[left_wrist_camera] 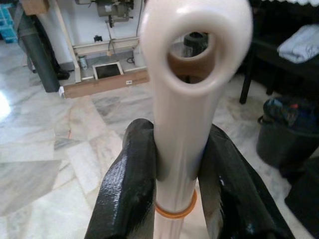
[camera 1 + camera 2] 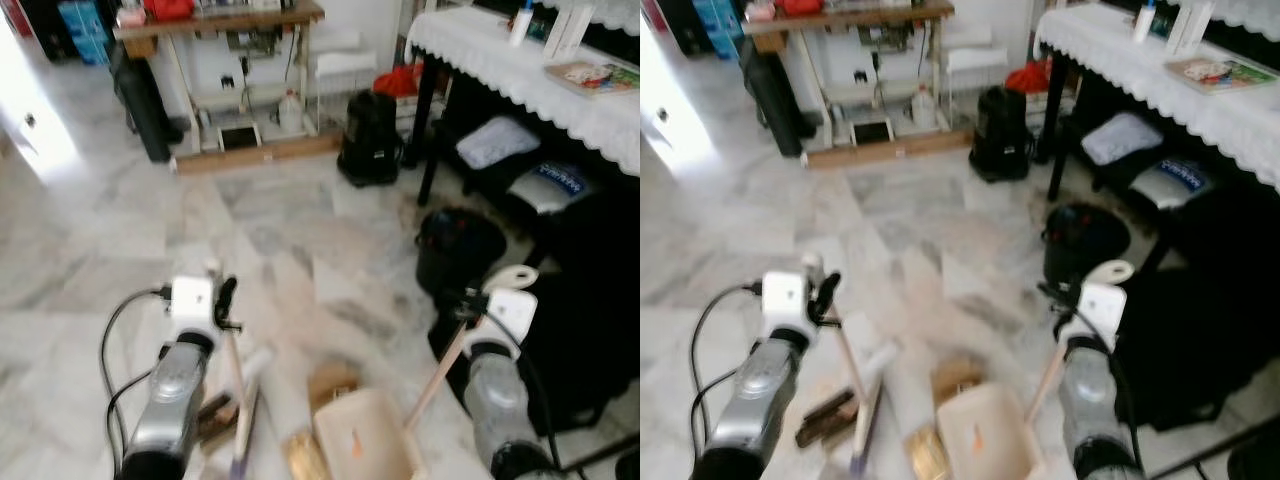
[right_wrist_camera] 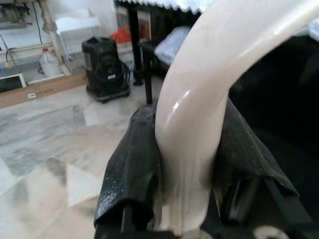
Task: Sweep floor
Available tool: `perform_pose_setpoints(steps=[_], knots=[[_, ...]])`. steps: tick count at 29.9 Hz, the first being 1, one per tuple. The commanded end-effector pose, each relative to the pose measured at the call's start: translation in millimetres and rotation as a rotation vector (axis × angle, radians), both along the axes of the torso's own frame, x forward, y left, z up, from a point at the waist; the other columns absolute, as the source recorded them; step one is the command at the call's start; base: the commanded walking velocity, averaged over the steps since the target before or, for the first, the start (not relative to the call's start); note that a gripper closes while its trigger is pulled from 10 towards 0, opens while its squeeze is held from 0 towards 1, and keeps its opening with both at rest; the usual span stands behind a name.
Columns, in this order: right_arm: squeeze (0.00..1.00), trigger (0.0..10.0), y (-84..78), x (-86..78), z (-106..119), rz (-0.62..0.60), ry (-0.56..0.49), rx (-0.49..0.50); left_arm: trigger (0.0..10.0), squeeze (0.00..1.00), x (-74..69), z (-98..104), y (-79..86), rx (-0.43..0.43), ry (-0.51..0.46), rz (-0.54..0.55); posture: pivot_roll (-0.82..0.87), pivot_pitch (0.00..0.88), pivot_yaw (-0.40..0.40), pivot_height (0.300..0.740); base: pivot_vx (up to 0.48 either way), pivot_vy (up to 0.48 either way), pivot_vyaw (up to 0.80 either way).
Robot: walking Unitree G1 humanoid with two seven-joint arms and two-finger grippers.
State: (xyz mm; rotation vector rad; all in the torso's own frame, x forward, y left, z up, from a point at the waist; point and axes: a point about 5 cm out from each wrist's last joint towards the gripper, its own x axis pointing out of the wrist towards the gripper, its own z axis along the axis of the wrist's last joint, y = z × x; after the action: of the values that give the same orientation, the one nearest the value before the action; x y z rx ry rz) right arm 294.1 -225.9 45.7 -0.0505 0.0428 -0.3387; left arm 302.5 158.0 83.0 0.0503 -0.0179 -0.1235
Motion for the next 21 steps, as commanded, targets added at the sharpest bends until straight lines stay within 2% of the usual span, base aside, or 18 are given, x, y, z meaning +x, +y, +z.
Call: perform_pose_setpoints(steps=[1, 21], knots=[[0.00, 10.0, 8.4, 5.9, 6.4, 0.023, -0.032, 0.001, 10.0, 0.00, 1.3, 8.2, 5.4, -0.006, -0.046, 0.012, -0.01, 0.000, -0.006, 0.740, 0.000, 0.000, 0.00], [0.00, 10.0, 6.2, -2.0, -1.7, 0.008, -0.002, -0.027, 10.0, 0.00, -4.0, 5.1, 0.7, -0.002, -0.030, -0.020, 0.00, 0.000, 0.003, 0.740, 0.000, 0.000, 0.00]])
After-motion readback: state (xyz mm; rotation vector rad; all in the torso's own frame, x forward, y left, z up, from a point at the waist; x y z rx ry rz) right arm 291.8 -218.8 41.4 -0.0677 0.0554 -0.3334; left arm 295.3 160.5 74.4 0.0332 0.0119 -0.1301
